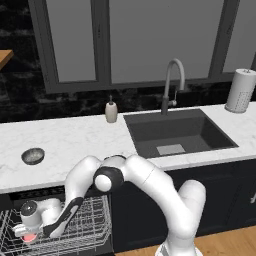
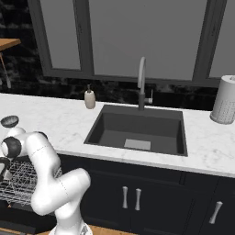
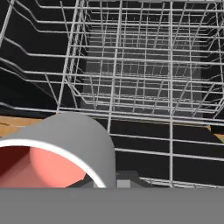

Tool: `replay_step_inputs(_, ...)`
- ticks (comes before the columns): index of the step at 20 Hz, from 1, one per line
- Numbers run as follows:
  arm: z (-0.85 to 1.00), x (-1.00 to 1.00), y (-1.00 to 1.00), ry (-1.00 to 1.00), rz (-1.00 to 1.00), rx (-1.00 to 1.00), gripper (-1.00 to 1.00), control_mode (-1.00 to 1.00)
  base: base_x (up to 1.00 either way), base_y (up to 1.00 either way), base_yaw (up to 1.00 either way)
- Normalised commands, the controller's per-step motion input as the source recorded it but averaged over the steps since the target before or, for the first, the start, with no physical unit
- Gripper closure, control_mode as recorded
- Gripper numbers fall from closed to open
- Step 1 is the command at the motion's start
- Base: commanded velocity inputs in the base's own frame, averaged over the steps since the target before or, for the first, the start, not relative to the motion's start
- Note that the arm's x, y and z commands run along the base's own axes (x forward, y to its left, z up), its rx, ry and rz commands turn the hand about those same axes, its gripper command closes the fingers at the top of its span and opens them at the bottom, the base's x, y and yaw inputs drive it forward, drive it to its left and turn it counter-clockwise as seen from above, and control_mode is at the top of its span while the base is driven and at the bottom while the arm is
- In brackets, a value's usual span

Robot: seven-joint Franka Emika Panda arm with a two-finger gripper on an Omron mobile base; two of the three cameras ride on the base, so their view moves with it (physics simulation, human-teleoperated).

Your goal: Pick up the cup and bowl from the counter, place them in the dishwasher, and close the dishwasher door.

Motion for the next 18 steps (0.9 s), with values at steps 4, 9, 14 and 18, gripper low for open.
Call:
replay_step_inputs(4, -0.07, 0.47, 0.45, 0.0, 0.0, 0.0, 1.0, -1.0, 0.0, 0.0, 0.0)
replay_step_inputs(9, -0.26, 0.04, 0.46, 0.01, 0.0, 0.0, 1.0, -1.0, 0.0, 0.0, 0.0)
replay_step_inputs(14, -0.3, 0.0, 0.09, 0.06, 0.02, 0.0, 1.0, -1.0, 0.0, 0.0, 0.0)
replay_step_inputs(18, -0.29, 0.0, 0.0, 0.06, 0.01, 0.0, 1.0, -1.0, 0.0, 0.0, 0.0)
